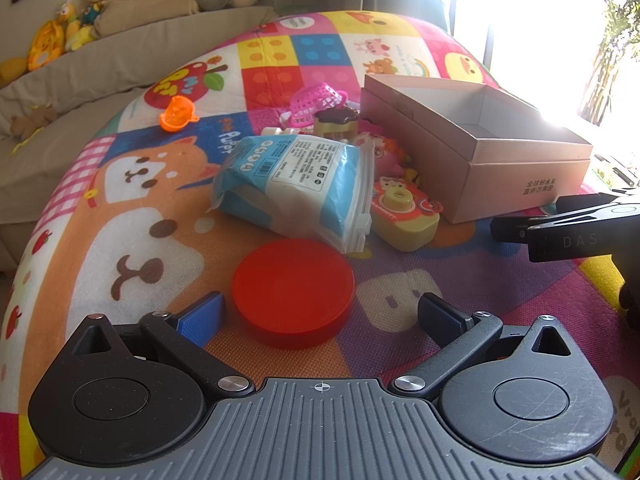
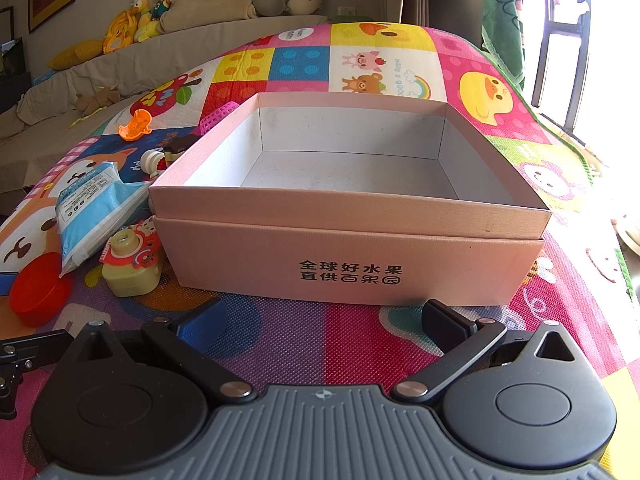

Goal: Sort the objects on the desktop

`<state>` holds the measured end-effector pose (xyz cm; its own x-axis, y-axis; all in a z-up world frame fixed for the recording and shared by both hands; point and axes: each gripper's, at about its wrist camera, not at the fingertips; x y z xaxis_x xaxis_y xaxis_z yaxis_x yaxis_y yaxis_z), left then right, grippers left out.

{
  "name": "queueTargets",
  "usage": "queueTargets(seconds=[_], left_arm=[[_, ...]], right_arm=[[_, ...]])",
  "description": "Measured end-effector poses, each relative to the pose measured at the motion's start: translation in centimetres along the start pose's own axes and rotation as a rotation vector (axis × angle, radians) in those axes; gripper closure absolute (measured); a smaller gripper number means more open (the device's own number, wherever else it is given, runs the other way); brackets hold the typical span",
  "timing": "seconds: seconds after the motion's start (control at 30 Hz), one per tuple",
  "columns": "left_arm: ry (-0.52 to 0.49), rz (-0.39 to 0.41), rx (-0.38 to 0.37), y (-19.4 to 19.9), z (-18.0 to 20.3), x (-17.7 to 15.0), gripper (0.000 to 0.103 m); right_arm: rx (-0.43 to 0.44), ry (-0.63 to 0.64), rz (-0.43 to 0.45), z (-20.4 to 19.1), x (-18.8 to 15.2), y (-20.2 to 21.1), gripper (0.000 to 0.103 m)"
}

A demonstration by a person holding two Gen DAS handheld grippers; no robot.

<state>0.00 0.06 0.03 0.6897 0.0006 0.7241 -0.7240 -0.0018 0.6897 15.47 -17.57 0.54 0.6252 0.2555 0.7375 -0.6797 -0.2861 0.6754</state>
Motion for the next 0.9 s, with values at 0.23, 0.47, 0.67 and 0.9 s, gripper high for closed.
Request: queueTargets(seconds=[0.23, 0.47, 0.67, 0.9], left_arm=[[0.000, 0.000, 0.000, 0.0, 0.0, 0.0, 0.000], [0.000, -0.001, 0.000, 0.0, 0.0, 0.0, 0.000], [0.000, -0.002, 0.001, 0.0, 0.0, 0.0, 0.000], [0.000, -0.019, 0.004, 0.0, 0.1, 0.2, 0.000]], right_arm=[[0.001, -0.011, -0.004, 0.0, -0.1, 0.0, 0.000], [-0.085, -0.089, -0.039, -1.0, -1.5, 1.6, 0.000], [-0.088, -0.084, -0.052, -1.2, -1.6, 1.7, 0.000], [-0.080, -0.078, -0.070, -1.2, -1.3, 1.5, 0.000]])
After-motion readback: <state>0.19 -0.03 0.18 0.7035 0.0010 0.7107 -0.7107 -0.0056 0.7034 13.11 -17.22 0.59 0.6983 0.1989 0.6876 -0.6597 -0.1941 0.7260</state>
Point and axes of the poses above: each gripper's, at about its wrist camera, not at the fingertips, and y roughly against the way its jaws point, z to its right, x to its top, and after that the axes turned 3 degrees about -z, right-handed
